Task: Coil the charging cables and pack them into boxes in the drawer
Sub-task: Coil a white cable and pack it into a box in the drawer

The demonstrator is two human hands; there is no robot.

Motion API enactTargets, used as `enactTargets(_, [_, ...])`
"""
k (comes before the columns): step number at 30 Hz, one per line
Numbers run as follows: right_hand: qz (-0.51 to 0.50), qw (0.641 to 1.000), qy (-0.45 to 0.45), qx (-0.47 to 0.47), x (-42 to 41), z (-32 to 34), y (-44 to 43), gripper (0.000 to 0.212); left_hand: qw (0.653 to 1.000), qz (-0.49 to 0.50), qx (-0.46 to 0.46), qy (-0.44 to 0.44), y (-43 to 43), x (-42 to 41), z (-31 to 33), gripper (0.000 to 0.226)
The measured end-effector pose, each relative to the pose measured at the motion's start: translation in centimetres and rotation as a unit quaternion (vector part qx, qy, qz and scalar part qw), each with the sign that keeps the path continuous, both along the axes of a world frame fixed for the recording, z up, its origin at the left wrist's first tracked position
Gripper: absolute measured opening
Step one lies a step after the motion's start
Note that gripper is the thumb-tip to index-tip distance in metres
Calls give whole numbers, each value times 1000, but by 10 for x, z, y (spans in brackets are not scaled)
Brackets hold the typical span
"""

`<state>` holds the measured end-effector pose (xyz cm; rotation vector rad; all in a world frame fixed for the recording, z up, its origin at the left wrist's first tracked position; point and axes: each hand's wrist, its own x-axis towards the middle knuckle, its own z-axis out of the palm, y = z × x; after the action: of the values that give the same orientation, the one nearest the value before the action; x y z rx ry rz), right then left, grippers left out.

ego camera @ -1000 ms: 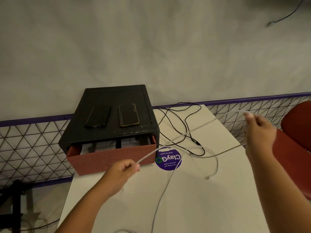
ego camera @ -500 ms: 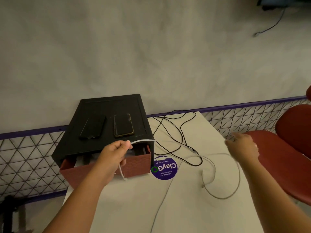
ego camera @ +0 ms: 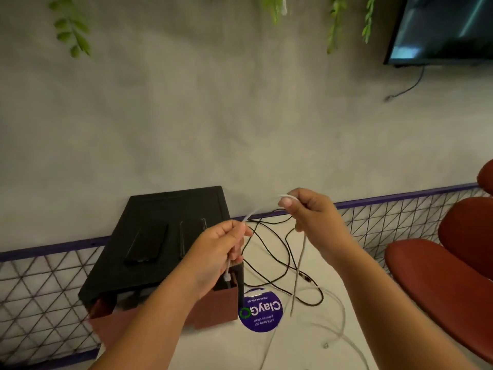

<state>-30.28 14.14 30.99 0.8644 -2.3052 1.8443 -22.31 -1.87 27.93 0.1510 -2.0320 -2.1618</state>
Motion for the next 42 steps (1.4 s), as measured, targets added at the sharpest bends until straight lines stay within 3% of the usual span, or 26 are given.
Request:
enactTargets(8, [-67,993,32,-96,-15,55,-13,15,999,-22,17,20,-10,11,40,31])
enactTargets(10, [-82,991,40,-95,-16,55,-20,16,994,-48,88,43,-12,17,53,34])
enactTargets(14, [-52,996,58,42,-10,41,-34,18,929,-48,338,143,-15,21,80,38])
enactTargets(17, [47,986,64,145,6,34,-48,20,903,-1,368,222,-20,18,101,42])
enactTargets(22, [161,951,96,246,31,41,-66,25,897,58,345,270,-25,16,120,32])
enactTargets(24, [187,936,114,275,40,47,-69,31,907,67,296,293,-28,19,120,30])
enactTargets(25, [191,932,131,280,45,51,-69,24,917,67,253,301,-30,21,118,30])
enactTargets(28, [164,915,213,302,55,64,-65,16,952,120,-14,282,-35,26,103,28])
enactTargets(30, [136,904,264,308,58,74,-60,28,935,147,-215,241,-37,27,90,27])
enactTargets(33, [91,896,292,323,61,90,-50,33,912,121,-337,198,-35,30,78,29])
enactTargets(37, [10,890,344,299,53,102,-40,13,943,71,-292,146,-26,34,83,36])
enactTargets(40, [21,910,354,215,45,101,-36,9,978,20,-139,157,-16,38,95,39])
enactTargets(42, [58,942,301,137,44,97,-37,11,985,-16,-32,170,-11,40,102,39])
